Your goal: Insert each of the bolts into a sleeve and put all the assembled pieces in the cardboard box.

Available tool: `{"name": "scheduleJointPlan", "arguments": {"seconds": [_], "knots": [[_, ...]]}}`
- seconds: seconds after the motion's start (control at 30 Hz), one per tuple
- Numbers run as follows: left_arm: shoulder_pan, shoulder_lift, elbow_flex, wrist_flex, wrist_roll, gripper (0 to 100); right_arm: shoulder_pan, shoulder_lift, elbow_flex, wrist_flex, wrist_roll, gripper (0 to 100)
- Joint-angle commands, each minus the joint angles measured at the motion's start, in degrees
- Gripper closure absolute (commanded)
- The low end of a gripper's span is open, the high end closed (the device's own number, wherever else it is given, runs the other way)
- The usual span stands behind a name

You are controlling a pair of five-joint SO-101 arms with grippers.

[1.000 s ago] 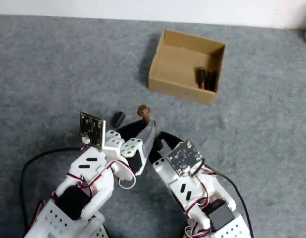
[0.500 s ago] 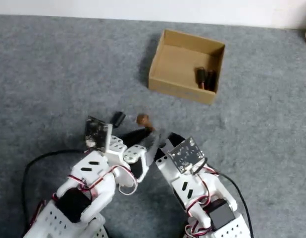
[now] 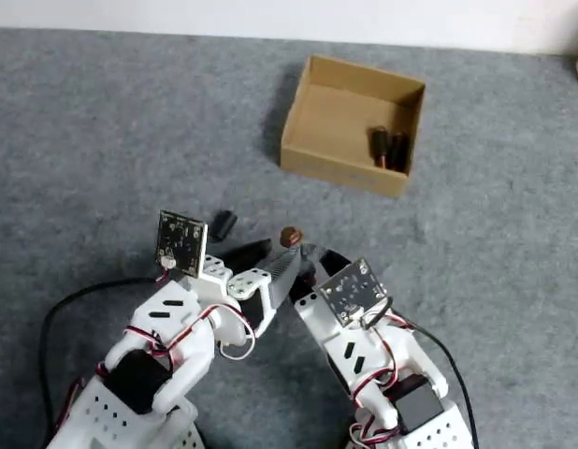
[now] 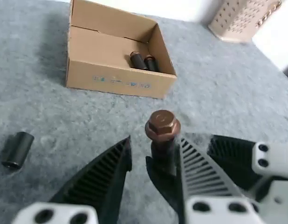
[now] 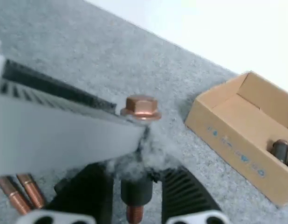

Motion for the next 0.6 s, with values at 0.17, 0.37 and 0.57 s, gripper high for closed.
{"name": "scheduleJointPlan", "arguments": {"seconds": [0.17,0.37,0.57], "knots": [[-1.98,-0.66,-1.89,0.18,0.35,85,0.48,-0.66,-0.75,-1.01,-0.18,99.5],[6.29,-0.75,-2.24,0.18,0.35,85,0.48,-0.66,-0.66,-1.01,-0.18,99.5],[7.87,-0.75,-6.29,0.70,-1.32,85,0.66,-0.66,-0.66,-1.01,-0.35,99.5]]}}
